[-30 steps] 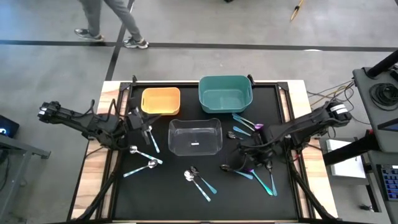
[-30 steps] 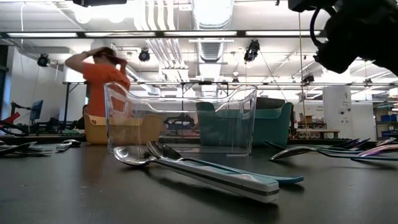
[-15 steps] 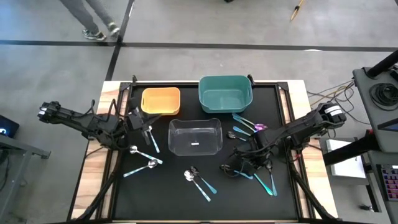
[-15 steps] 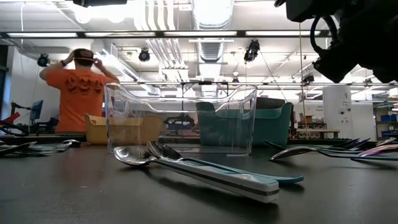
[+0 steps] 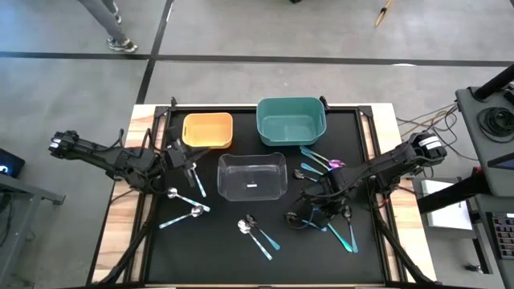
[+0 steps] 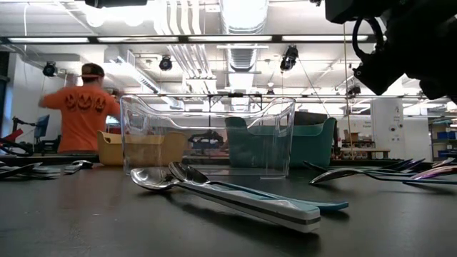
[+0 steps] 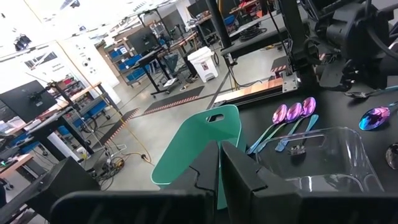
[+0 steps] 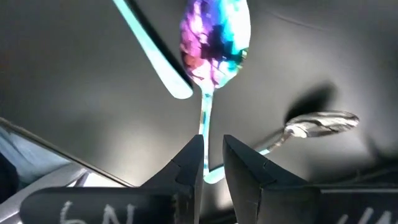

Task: Sort silverware by color (type)
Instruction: Put the blue patterned spoon into the green bin

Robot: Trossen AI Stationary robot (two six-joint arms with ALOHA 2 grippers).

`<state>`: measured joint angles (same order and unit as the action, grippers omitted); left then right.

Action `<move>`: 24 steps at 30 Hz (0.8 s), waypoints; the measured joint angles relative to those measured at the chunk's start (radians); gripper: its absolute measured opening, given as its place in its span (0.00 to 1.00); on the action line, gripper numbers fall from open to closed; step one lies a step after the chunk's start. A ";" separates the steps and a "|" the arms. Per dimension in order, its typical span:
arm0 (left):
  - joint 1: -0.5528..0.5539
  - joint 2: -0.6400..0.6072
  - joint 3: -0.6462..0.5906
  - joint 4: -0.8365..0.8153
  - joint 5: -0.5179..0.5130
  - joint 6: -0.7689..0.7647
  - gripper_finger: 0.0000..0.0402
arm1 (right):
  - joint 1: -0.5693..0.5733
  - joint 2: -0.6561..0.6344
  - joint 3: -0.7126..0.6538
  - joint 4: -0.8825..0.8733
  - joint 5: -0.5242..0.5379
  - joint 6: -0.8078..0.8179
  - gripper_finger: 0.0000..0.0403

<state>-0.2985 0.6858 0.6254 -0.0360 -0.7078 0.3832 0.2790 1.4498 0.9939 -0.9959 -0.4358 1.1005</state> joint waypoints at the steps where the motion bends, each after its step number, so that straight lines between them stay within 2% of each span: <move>1: 0.000 0.002 0.000 0.000 0.000 0.000 0.00 | 0.000 0.000 0.000 0.007 0.000 0.000 0.13; 24: 0.000 0.009 0.000 0.008 0.000 0.019 0.00 | -0.002 0.000 0.000 0.282 0.083 -0.021 0.13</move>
<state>-0.2985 0.6945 0.6258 -0.0284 -0.7078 0.4023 0.2768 1.4498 0.9939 -0.7144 -0.3533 1.0794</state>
